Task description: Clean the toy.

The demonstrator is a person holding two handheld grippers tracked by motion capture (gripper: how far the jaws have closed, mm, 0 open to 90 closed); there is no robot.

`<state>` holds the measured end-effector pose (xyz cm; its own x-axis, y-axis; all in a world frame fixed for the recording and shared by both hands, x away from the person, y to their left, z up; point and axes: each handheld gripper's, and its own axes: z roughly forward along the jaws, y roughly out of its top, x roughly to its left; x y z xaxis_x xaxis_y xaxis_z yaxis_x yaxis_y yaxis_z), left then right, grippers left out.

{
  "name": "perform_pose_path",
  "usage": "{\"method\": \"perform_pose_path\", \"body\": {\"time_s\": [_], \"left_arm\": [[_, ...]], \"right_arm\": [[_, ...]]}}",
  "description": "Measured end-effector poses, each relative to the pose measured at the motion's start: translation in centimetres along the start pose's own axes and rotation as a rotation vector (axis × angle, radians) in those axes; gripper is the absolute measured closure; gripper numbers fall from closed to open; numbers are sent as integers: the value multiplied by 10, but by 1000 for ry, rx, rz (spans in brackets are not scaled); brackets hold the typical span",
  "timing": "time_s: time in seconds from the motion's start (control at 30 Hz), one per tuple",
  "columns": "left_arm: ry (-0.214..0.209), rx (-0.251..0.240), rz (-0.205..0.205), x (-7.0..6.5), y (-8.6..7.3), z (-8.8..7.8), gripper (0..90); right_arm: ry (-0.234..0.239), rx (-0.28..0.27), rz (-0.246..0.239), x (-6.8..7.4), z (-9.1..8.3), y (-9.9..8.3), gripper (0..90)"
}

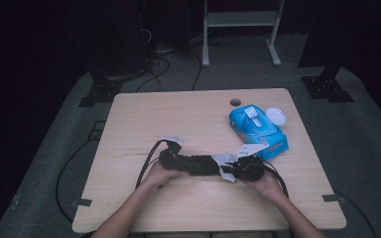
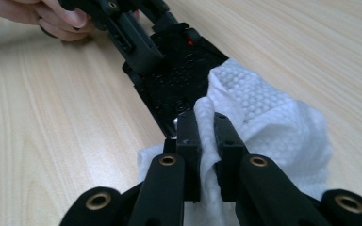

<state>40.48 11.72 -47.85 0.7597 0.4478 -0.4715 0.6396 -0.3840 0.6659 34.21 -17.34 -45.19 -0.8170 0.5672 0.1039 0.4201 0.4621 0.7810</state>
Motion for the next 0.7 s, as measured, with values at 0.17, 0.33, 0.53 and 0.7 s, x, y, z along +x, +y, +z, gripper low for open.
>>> {"method": "perform_pose_path", "body": {"time_s": [0.17,0.33,0.53,0.7], "left_arm": [[13,-24,39,-2,-3,-1,402],[44,-37,82,-9,-5,-2,402],[101,-61,173,-19,-9,-4,400],[152,-69,269,-29,-14,-5,401]], "right_arm": [[-50,-16,46,-13,-11,0,818],[-59,-5,69,-22,-14,-3,698],[-35,-1,94,-28,-13,-4,562],[-16,-8,106,-32,-13,-5,520]]}}
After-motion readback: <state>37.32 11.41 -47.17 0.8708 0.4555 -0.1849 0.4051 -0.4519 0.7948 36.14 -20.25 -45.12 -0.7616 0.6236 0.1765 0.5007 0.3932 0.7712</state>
